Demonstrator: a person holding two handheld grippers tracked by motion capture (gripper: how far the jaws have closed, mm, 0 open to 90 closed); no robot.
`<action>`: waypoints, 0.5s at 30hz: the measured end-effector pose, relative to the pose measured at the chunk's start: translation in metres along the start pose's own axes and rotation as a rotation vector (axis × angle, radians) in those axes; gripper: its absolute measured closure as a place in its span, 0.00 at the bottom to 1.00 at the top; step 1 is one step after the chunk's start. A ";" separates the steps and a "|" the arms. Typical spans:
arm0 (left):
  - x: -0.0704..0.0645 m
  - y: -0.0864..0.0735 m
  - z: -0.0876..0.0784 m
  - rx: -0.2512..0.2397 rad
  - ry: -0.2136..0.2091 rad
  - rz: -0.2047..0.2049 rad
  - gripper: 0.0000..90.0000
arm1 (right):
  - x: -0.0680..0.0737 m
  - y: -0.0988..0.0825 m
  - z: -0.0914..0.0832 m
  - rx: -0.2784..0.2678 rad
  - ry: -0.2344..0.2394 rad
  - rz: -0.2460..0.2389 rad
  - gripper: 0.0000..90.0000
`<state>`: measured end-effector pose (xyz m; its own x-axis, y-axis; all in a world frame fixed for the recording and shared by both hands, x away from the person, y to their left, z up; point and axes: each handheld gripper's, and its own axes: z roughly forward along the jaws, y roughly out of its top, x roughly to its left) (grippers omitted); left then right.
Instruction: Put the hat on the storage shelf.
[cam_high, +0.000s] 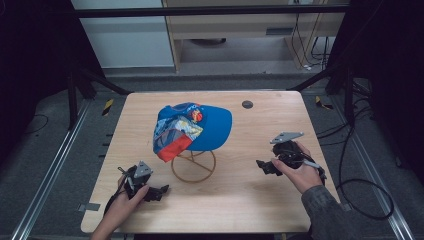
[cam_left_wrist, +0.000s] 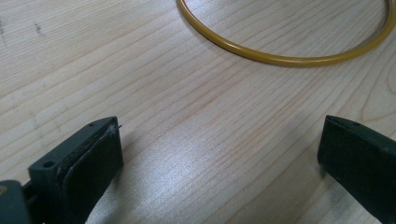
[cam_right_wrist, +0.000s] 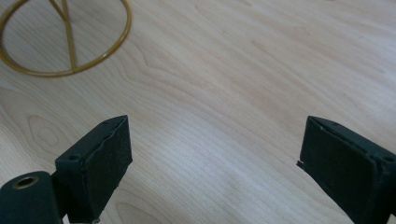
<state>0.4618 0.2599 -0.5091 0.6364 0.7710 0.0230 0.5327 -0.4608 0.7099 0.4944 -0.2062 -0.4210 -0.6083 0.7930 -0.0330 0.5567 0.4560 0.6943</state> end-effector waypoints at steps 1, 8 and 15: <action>0.000 0.000 0.000 0.000 0.000 0.000 0.00 | 0.001 -0.003 0.004 0.001 0.004 0.005 0.10; 0.000 0.000 0.000 0.000 0.000 0.001 0.00 | 0.005 -0.014 0.019 0.022 0.019 0.028 0.10; -0.001 0.000 0.000 -0.003 -0.001 -0.002 0.00 | 0.007 -0.024 0.033 0.030 0.025 0.053 0.10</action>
<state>0.4615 0.2593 -0.5093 0.6358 0.7716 0.0208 0.5322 -0.4577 0.7122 0.4950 -0.1983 -0.4616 -0.5909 0.8064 0.0213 0.6050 0.4256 0.6729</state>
